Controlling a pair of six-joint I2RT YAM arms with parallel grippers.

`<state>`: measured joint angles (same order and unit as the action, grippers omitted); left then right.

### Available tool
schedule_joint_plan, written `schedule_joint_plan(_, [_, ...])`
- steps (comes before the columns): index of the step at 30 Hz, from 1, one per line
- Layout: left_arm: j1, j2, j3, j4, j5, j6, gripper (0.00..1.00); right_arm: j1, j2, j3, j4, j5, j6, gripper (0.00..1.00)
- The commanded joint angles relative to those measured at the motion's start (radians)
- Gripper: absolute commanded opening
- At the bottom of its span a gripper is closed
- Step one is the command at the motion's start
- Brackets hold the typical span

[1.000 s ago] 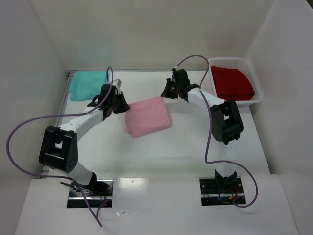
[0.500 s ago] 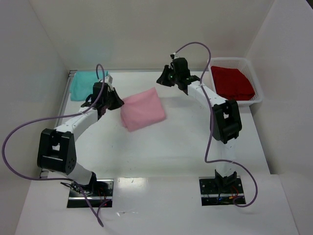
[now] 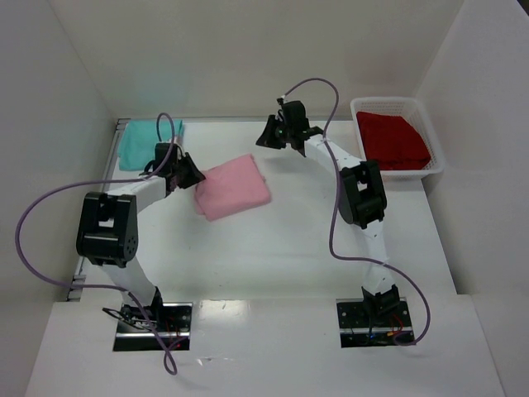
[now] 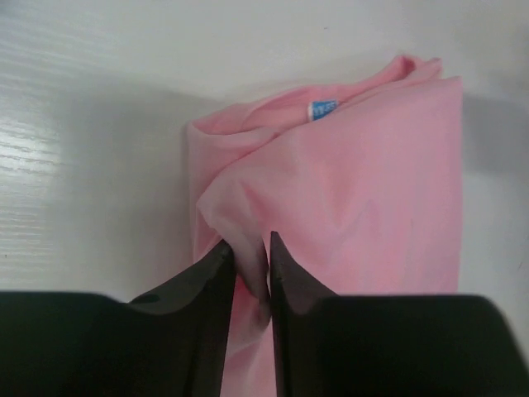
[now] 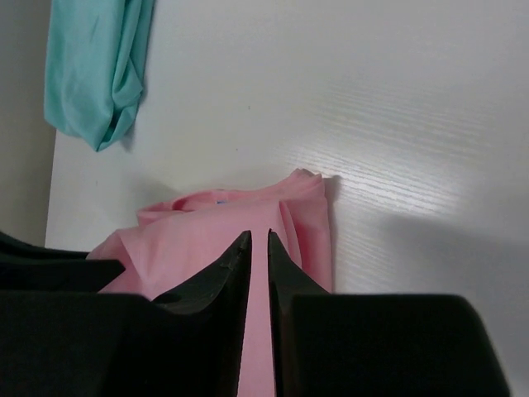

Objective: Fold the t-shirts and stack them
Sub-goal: Smooth out wrinkles on the folded tshirt

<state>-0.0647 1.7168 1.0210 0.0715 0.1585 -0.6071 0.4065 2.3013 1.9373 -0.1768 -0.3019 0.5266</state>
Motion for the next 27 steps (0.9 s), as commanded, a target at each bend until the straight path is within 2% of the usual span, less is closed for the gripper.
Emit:
schedule_joint_plan(1, [0.026, 0.053, 0.048, 0.050, 0.023, -0.011, 0.32, 0.003, -0.009, 0.061, -0.003, -0.043, -0.016, 0.19])
schedule_joint_plan(3, [0.039, 0.067, 0.057, 0.059, 0.023, 0.001, 0.51, 0.012, -0.009, 0.039, -0.003, -0.052, -0.025, 0.20])
schedule_joint_plan(4, [0.049, 0.067, 0.057, 0.059, 0.023, 0.001, 0.67, 0.012, -0.009, 0.038, -0.003, -0.052, -0.025, 0.21])
schedule_joint_plan(5, [0.049, 0.067, 0.066, 0.059, 0.023, 0.016, 0.77, 0.012, -0.019, 0.025, -0.003, -0.062, -0.025, 0.21])
schedule_joint_plan(6, [0.049, 0.067, 0.067, 0.059, 0.023, 0.017, 0.86, 0.012, -0.019, 0.012, 0.006, -0.078, -0.025, 0.23])
schedule_joint_plan(8, [0.059, 0.067, 0.094, 0.025, 0.013, 0.046, 0.94, 0.012, -0.019, 0.002, 0.017, -0.092, -0.025, 0.28])
schedule_joint_plan(9, [0.059, 0.067, 0.105, 0.014, 0.000, 0.046, 0.94, 0.012, -0.019, 0.002, 0.017, -0.101, -0.048, 0.31])
schedule_joint_plan(10, [0.059, 0.058, 0.119, 0.005, -0.011, 0.059, 0.96, 0.012, -0.019, 0.002, 0.017, -0.101, -0.059, 0.39])
schedule_joint_plan(12, [0.068, 0.049, 0.119, -0.015, -0.025, 0.072, 0.97, 0.022, -0.019, -0.024, 0.008, -0.082, -0.069, 0.47])
schedule_joint_plan(13, [0.068, 0.049, 0.119, -0.015, -0.025, 0.082, 0.97, 0.022, -0.019, -0.035, 0.008, -0.082, -0.082, 0.54])
schedule_joint_plan(14, [0.078, 0.040, 0.119, -0.024, -0.025, 0.082, 0.97, 0.022, -0.019, -0.046, 0.022, -0.071, -0.082, 0.56])
schedule_joint_plan(18, [0.078, 0.040, 0.108, -0.035, 0.007, 0.082, 0.96, 0.022, -0.007, -0.055, 0.042, -0.071, -0.082, 0.58])
schedule_joint_plan(27, [0.078, -0.023, 0.042, -0.026, 0.041, 0.082, 0.82, 0.022, 0.105, 0.077, -0.003, -0.106, -0.102, 0.58])
